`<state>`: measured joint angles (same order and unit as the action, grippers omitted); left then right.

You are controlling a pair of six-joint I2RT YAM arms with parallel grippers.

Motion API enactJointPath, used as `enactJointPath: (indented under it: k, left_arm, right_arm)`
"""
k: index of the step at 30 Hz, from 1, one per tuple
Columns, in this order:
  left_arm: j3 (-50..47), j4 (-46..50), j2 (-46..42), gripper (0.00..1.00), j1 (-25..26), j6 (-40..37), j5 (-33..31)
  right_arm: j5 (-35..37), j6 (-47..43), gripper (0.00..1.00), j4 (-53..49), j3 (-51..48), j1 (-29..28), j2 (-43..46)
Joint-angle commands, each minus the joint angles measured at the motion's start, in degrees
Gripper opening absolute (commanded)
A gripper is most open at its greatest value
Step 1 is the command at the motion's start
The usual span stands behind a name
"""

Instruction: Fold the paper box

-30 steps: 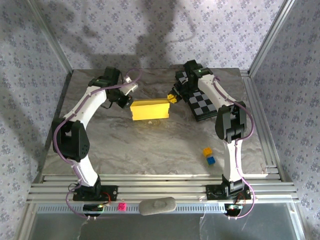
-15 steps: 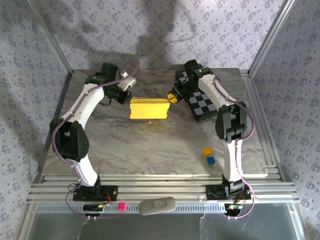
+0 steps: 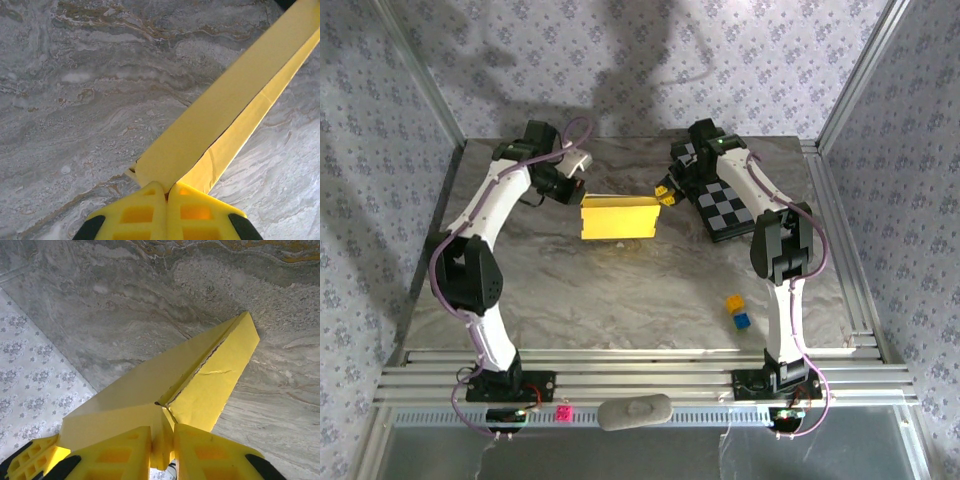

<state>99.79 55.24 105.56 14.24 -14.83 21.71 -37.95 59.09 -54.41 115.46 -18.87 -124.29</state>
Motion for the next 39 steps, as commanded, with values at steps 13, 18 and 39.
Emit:
enactJointPath:
  k: [13, 18, 39]
  left_arm:
    - [0.67, 3.38, -1.23, 0.00, 3.41, 3.22, 4.21]
    - [0.08, 3.18, -1.95, 0.00, 4.47, 2.89, 2.93]
    - [-9.27, -6.29, -9.80, 0.00, 6.15, -0.99, 2.46]
  right_arm:
    - [-0.45, -1.27, 0.26, -3.06, 1.45, -1.17, -1.74]
    - [0.02, -1.95, 0.26, -3.48, 0.73, -1.02, -1.24]
    - [1.52, -5.51, 0.31, -6.28, -0.59, -0.63, 0.54]
